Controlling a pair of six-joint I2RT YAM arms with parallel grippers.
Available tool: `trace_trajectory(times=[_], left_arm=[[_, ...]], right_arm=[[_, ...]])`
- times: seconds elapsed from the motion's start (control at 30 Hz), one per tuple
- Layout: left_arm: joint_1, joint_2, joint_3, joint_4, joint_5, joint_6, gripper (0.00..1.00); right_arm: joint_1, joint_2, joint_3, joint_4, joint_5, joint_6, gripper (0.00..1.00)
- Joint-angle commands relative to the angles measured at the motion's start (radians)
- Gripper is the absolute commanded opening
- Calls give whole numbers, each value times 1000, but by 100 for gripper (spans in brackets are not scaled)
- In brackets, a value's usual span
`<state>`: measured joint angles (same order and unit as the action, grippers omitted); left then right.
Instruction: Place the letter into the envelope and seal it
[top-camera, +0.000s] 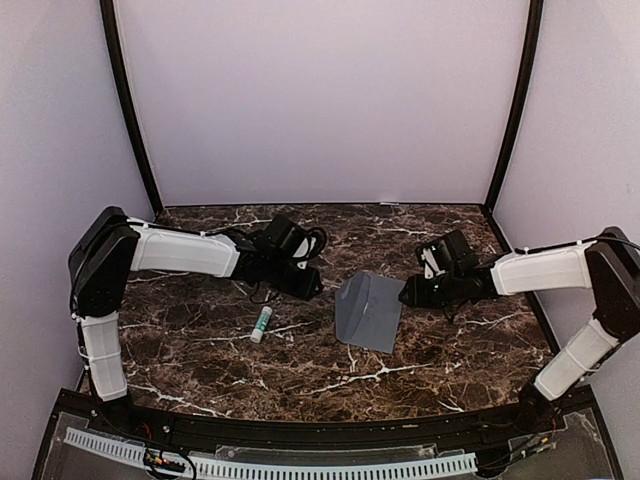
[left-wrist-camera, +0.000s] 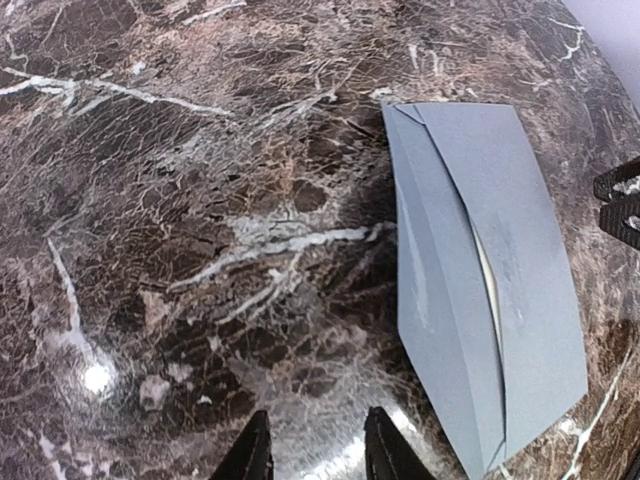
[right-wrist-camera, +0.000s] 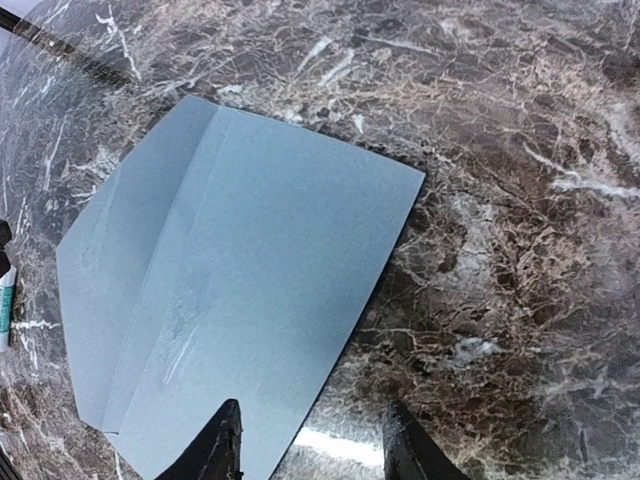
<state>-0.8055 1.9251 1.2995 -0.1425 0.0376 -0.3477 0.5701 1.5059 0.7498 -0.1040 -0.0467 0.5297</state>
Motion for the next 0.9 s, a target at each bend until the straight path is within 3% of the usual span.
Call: trace_trajectory(times=[0.0, 0.37, 0.67, 0.87], left_arm=[[28, 72, 68, 25, 13, 8, 31], [31, 132, 81, 61, 68, 18, 31], [32, 130, 49, 88, 116, 3, 30], [31, 122, 28, 109, 171, -17, 27]], right_arm=[[-19, 80, 18, 83, -96, -2, 45], [-23, 213, 58, 118, -154, -13, 43], [-23, 280, 90, 145, -226, -36, 26], [-22, 306, 106, 135, -234, -37, 23]])
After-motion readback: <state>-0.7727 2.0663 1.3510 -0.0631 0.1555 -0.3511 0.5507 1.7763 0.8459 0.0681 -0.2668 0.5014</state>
